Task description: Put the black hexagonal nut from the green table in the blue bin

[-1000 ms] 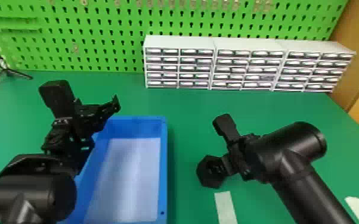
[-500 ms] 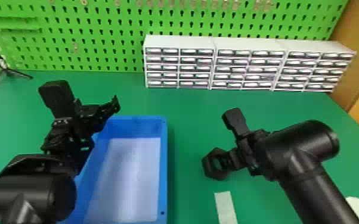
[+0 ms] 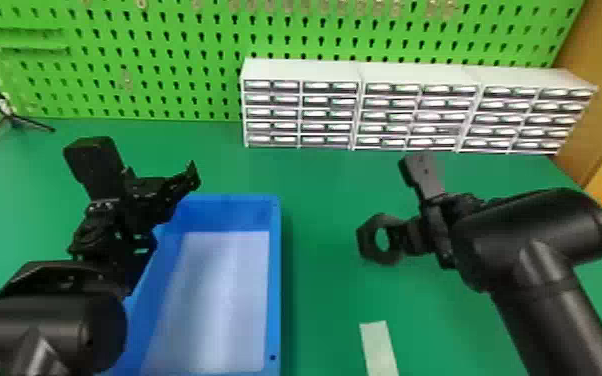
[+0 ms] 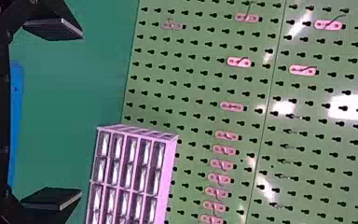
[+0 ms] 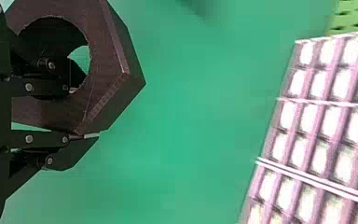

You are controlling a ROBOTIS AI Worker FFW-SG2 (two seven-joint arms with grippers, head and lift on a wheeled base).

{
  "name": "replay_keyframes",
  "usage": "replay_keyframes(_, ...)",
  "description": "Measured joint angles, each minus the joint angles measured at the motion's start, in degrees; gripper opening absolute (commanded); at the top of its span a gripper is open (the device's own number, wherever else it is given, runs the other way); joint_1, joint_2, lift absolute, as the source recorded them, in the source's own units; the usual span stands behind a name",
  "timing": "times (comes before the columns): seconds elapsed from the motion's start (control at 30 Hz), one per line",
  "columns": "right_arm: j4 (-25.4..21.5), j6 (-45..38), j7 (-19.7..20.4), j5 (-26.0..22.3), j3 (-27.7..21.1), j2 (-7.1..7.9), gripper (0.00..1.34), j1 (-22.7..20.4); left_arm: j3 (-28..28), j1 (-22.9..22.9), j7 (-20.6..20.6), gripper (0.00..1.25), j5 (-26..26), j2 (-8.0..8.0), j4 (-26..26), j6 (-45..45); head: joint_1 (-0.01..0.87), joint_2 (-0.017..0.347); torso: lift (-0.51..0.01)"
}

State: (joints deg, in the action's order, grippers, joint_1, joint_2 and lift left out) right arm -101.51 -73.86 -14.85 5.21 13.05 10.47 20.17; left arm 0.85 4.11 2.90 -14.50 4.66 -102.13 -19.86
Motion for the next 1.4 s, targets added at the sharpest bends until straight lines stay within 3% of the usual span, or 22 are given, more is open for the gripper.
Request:
replay_keyframes(0.23, -4.79, 6.53, 0.00, 0.49, -2.96, 0.12, 0.32, -0.91, -0.10, -0.09, -0.09, 1.15, 0.00, 0.00, 0.00, 0.00, 0.692, 0.008, -0.097)
replay_keyframes(0.43, -7.18, 16.84, 0.18, -1.69, -4.92, 0.08, 0.32, -2.50, -0.31, -0.27, -0.10, 1.15, 0.00, 0.00, 0.00, 0.00, 0.692, 0.008, -0.097)
replay_keyframes(0.77, -6.73, 36.35, 4.70, -11.70, -7.44, -2.00, 0.32, -6.01, -0.33, -0.33, -0.10, 1.15, 0.04, 0.00, 0.00, 0.00, 0.692, 0.008, -0.097)
replay_keyframes(1.17, -2.92, 44.71, 6.58, -24.75, 1.85, 0.25, 0.32, -3.79, -0.20, -0.30, -0.09, 1.15, 0.28, 0.00, 0.00, 0.00, 0.692, 0.008, -0.097)
replay_keyframes(1.4, -1.38, 45.46, 6.59, -29.12, 7.84, 1.27, 0.32, -2.10, -0.14, -0.33, -0.09, 1.15, 0.36, 0.00, 0.05, 0.00, 0.692, 0.008, -0.097)
